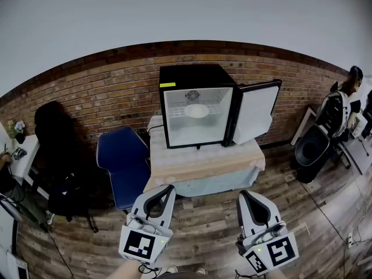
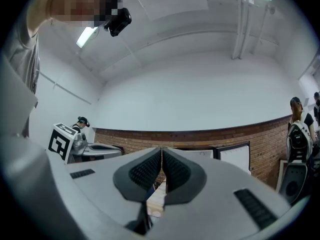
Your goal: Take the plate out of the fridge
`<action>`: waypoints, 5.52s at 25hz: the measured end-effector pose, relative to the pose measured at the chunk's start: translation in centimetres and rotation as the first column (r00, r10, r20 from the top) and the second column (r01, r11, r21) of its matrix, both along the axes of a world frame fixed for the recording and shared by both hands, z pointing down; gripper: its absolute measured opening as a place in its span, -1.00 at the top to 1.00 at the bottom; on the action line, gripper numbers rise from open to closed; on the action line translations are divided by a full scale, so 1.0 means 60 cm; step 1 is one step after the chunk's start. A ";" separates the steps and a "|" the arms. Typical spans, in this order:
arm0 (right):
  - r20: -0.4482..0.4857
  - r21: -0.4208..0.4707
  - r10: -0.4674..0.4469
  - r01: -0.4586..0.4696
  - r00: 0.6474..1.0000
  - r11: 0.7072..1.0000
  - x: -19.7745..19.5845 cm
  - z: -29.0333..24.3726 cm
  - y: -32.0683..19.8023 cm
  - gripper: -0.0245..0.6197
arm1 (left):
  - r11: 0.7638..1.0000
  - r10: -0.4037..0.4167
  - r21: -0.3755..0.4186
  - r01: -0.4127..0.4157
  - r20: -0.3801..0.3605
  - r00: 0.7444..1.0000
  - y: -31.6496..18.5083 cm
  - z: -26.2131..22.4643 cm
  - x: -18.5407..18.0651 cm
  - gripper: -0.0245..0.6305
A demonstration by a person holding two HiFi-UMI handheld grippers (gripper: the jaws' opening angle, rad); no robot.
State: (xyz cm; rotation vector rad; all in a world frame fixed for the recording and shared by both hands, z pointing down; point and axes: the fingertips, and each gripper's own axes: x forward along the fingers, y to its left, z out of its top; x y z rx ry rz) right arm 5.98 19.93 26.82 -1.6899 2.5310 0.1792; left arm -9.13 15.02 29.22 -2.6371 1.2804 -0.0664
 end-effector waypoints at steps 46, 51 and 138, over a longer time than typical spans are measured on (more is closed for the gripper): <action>0.000 -0.058 -0.034 0.034 0.999 0.998 0.053 0.086 -0.182 0.83 | 0.999 -0.051 0.012 0.051 0.013 0.999 -0.170 0.049 0.041 0.87; 0.006 -0.077 -0.018 0.019 1.000 0.997 0.058 0.088 -0.258 0.83 | 0.999 -0.045 -0.006 0.045 0.014 0.999 -0.250 0.047 0.046 0.87; 0.773 -0.587 0.330 0.414 0.542 0.696 0.078 0.409 -1.009 0.56 | 0.441 -0.488 -0.680 -0.585 -0.729 0.480 -0.923 0.370 0.192 0.46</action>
